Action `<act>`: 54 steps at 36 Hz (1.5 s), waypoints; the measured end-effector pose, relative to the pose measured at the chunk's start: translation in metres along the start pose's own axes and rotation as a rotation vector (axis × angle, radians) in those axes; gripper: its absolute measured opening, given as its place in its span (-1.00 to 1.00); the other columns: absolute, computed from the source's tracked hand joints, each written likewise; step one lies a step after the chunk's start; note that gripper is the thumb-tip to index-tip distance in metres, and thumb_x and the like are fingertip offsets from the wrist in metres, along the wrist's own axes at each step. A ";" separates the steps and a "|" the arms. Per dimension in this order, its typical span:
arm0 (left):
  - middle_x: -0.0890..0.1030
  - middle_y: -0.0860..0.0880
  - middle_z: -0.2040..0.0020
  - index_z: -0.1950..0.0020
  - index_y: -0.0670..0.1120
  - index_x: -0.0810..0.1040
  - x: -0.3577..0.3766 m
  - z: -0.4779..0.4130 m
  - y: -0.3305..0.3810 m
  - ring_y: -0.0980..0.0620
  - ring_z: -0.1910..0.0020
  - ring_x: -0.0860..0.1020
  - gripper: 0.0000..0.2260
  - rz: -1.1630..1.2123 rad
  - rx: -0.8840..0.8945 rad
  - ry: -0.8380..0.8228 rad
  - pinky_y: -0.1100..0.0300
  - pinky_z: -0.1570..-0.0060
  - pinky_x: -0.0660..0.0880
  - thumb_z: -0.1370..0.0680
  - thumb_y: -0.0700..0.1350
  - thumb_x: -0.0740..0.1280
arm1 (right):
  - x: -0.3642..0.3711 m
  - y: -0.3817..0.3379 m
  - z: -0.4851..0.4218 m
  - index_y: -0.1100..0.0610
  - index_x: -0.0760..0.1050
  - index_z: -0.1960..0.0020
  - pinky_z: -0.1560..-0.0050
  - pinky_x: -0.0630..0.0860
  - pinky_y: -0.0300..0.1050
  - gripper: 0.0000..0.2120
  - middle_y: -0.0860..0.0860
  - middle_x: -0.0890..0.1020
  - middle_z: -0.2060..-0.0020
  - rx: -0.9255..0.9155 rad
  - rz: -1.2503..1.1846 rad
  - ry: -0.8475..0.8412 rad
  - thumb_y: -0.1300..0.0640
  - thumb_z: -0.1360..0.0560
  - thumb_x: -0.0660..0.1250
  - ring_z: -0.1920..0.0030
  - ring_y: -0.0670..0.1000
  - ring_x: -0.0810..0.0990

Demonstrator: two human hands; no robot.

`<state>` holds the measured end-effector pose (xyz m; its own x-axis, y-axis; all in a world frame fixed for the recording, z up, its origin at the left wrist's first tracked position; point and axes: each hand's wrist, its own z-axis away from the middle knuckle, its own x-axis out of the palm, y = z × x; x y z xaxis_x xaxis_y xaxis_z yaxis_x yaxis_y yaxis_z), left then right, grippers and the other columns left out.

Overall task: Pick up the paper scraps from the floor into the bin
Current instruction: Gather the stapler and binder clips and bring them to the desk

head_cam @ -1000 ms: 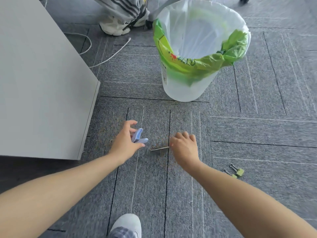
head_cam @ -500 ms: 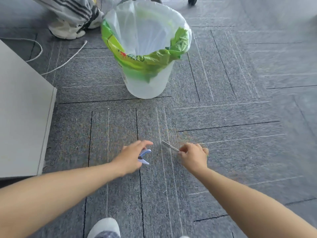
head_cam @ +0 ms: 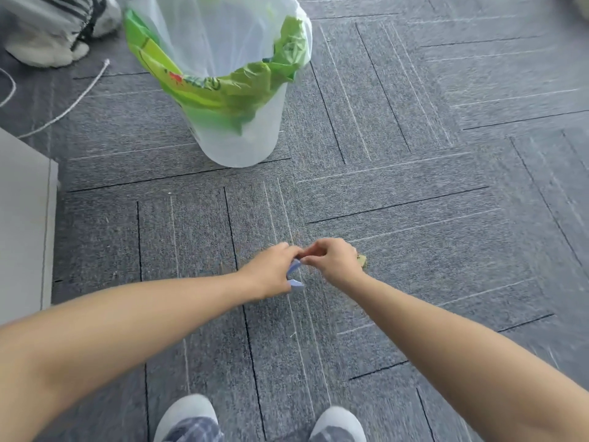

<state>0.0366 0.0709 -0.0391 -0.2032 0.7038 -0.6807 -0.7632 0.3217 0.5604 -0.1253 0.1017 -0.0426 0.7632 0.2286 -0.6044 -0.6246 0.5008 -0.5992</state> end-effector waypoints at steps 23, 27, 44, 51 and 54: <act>0.40 0.14 -0.04 -0.37 0.08 0.41 0.002 0.011 -0.038 0.15 -0.02 0.44 -0.49 -0.052 -0.074 0.125 0.24 -0.06 0.47 -0.47 -0.19 0.43 | -0.026 0.069 0.013 -0.07 0.27 -0.42 -0.34 0.32 0.02 -0.32 -0.03 0.37 -0.28 -0.049 0.474 0.185 -0.17 -0.39 0.44 -0.26 0.05 0.31; 0.39 0.12 -0.05 -0.35 0.07 0.42 0.000 0.009 -0.042 0.13 -0.06 0.43 -0.50 -0.072 -0.061 0.105 0.24 -0.14 0.44 -0.45 -0.02 0.47 | -0.023 0.082 0.015 -0.04 0.29 -0.42 -0.36 0.30 0.00 -0.29 -0.02 0.35 -0.28 -0.034 0.419 0.171 -0.18 -0.37 0.46 -0.27 0.03 0.27; 0.26 0.11 -0.38 -0.42 0.11 0.38 0.000 0.017 -0.055 0.13 -0.06 0.50 -0.40 -0.041 -0.026 0.158 0.33 0.07 0.51 -0.45 -0.27 0.44 | -0.016 0.084 0.009 0.04 0.35 -0.03 -0.12 0.52 -0.07 -0.69 -0.05 0.32 -0.03 0.012 0.214 0.151 0.07 -0.44 0.47 0.06 -0.06 0.49; 0.48 0.16 -0.31 -0.46 0.14 0.34 -0.001 0.025 -0.059 0.29 -0.08 0.43 -0.38 0.100 -0.053 0.176 0.25 -0.24 0.39 -0.48 -0.26 0.41 | -0.016 0.081 0.008 0.08 0.36 -0.01 -0.06 0.55 -0.14 -0.81 -0.02 0.28 -0.09 -0.023 0.294 0.099 0.15 -0.51 0.38 0.14 -0.08 0.50; 0.53 0.16 -0.23 -0.43 0.15 0.37 -0.005 0.028 -0.053 0.26 0.13 0.50 -0.39 0.211 -0.056 0.197 0.37 0.08 0.47 -0.45 -0.20 0.47 | -0.012 0.082 0.013 0.11 0.39 -0.04 -0.09 0.53 -0.20 -0.89 0.01 0.30 -0.12 -0.087 0.360 0.033 0.26 -0.55 0.26 0.14 -0.10 0.47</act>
<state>0.0955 0.0679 -0.0517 -0.4719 0.6129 -0.6338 -0.7231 0.1422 0.6759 -0.1833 0.1511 -0.0776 0.4875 0.3495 -0.8001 -0.8647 0.3200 -0.3871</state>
